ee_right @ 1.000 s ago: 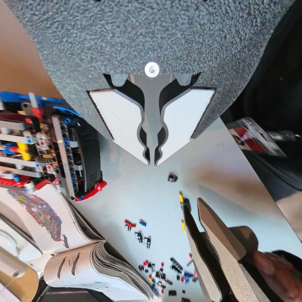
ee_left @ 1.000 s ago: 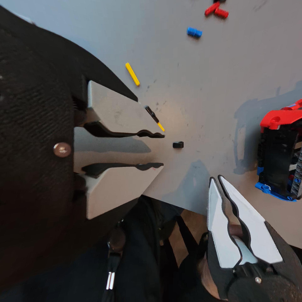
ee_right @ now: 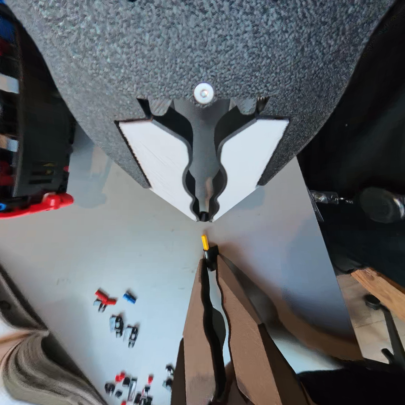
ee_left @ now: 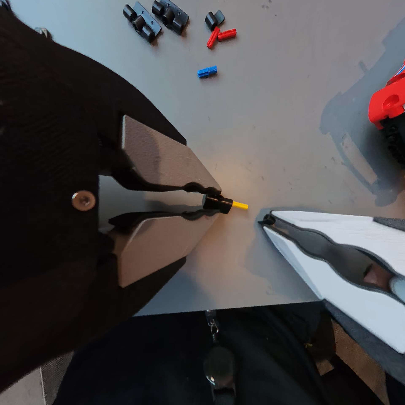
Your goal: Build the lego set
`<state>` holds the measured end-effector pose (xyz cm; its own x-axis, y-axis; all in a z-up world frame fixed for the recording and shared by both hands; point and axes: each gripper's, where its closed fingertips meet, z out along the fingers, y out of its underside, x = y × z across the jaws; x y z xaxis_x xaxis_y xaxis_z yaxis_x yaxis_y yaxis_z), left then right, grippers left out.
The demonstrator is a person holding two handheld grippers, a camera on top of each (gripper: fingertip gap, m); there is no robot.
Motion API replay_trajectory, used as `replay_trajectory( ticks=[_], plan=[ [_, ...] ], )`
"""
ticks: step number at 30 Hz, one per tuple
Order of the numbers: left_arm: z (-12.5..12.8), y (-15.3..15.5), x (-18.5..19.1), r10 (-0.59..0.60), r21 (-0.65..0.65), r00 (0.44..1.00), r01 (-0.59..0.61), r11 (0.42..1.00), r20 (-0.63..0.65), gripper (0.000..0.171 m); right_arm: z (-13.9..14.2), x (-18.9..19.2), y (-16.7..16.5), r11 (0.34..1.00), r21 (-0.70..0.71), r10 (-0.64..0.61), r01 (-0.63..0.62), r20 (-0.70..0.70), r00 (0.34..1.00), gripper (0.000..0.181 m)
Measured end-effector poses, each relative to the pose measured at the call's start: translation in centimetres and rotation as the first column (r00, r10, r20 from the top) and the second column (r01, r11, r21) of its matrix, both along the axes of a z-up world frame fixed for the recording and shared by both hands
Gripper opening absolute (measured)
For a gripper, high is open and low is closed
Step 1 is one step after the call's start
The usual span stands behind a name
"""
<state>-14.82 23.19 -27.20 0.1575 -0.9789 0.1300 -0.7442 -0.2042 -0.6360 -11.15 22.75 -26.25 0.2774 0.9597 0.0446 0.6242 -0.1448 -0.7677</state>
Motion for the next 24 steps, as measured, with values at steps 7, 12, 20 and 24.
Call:
replay_trajectory(
  ticks=[7,12,20,24],
  plan=[
    [0.2,-1.1,1.1,0.04,-0.032,0.998,-0.039,0.999,0.045,0.007,-0.1,0.6,0.4,0.991,0.052,0.119,-0.12,0.019,0.993,0.008],
    [0.2,-0.9,1.4,0.074,-0.045,0.994,-0.071,0.996,0.083,0.007,-0.4,0.1,0.3,0.983,0.019,0.182,-0.183,0.028,0.983,0.009],
    [0.3,-0.5,1.5,0.051,0.022,0.994,-0.053,0.998,0.098,0.007,-0.5,-0.3,0.1,0.977,-0.048,0.21,-0.209,0.019,0.978,0.009],
    [0.3,-0.4,1.5,0.04,0.021,0.993,-0.043,0.999,0.112,0.007,-0.5,-0.2,0.1,0.978,-0.058,0.203,-0.202,0.019,0.979,0.009]
  ],
)
